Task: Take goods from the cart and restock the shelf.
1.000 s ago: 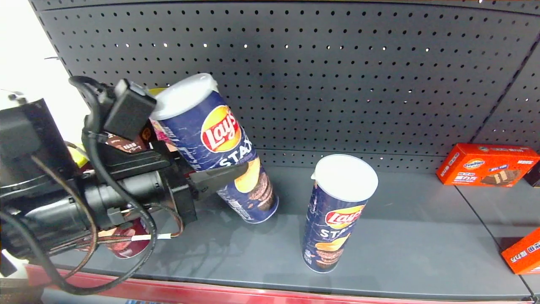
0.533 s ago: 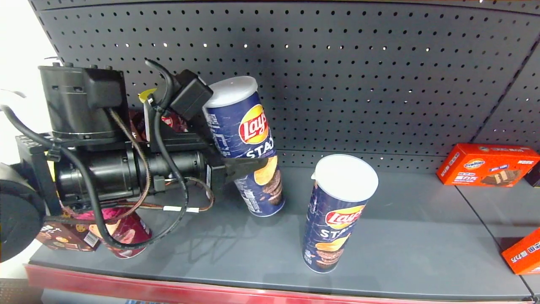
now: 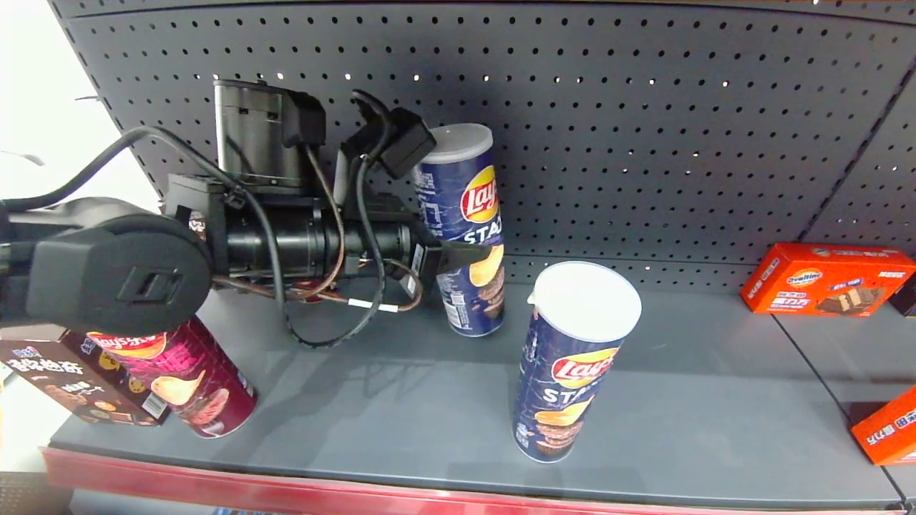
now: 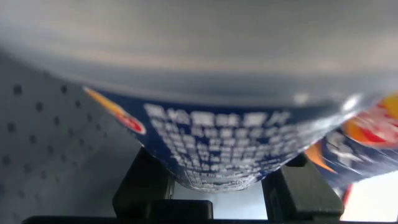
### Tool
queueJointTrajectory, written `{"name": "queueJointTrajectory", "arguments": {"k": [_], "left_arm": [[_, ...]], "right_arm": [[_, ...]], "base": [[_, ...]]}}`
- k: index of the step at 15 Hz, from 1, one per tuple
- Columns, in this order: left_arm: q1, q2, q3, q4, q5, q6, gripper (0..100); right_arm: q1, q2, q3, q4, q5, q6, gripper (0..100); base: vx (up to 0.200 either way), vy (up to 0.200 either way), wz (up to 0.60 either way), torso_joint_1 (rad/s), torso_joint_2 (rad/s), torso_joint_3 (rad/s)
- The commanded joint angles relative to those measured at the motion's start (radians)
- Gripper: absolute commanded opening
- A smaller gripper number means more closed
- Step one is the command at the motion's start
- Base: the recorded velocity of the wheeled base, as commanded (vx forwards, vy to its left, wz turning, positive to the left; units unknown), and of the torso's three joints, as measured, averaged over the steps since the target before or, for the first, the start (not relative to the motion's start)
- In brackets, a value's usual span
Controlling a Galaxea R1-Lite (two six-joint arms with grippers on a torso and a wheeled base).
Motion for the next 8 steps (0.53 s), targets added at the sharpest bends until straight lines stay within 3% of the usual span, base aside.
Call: {"name": "queueJointTrajectory", "arguments": {"k": [1,3,4,6,8], "left_arm": [[-0.005,0.101,-0.092,0.018,-0.002,0.012,0],[-0.004,0.136,-0.123,0.018,-0.001,0.054,0],[-0.002,0.160,-0.137,0.019,-0.002,0.098,0],[0.002,0.182,-0.143,0.018,-0.001,0.104,0],[0.007,0.205,-0.157,0.018,-0.002,0.130,0]], "right_arm": [[0.001,0.004,0.000,0.000,0.000,0.000,100],[0.001,0.004,-0.002,0.000,0.000,0.000,100],[0.001,0.004,0.000,0.000,0.000,0.000,100],[0.001,0.004,0.000,0.000,0.000,0.000,100],[0.001,0.004,0.000,0.000,0.000,0.000,100]], "base": [[0.000,0.000,0.00,0.000,0.00,0.000],[0.000,0.000,0.00,0.000,0.00,0.000],[0.000,0.000,0.00,0.000,0.00,0.000],[0.000,0.000,0.00,0.000,0.00,0.000],[0.000,0.000,0.00,0.000,0.00,0.000]]}}
